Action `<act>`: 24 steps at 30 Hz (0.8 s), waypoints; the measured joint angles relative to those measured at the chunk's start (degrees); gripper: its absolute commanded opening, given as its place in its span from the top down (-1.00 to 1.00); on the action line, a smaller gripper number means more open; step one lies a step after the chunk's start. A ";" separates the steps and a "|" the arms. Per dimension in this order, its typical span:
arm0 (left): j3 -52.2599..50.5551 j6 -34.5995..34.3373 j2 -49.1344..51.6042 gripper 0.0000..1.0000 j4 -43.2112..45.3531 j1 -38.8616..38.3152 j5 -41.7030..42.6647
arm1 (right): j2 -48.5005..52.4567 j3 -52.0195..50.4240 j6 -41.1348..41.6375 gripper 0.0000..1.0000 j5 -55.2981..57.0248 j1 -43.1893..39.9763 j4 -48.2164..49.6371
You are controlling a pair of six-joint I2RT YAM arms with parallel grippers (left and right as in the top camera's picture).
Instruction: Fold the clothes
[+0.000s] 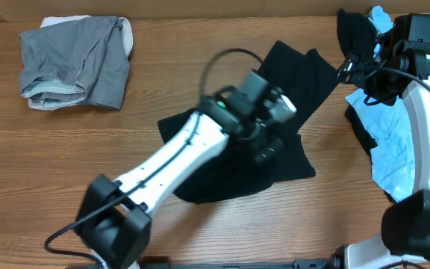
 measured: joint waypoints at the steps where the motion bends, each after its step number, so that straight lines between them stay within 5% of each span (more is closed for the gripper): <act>1: 0.11 0.07 0.76 -1.00 2.14 -1.05 -0.52 | 0.66 0.00 -0.04 -0.86 0.02 -0.33 0.00; 11: 0.20 0.31 11.58 -0.98 16.13 -5.68 -3.69 | 2.47 0.00 -0.46 -0.86 0.02 -4.22 0.15; 24: 0.20 1.62 16.28 -0.57 19.54 -5.75 -4.48 | 2.47 0.00 -0.63 -0.86 0.02 -5.68 -0.15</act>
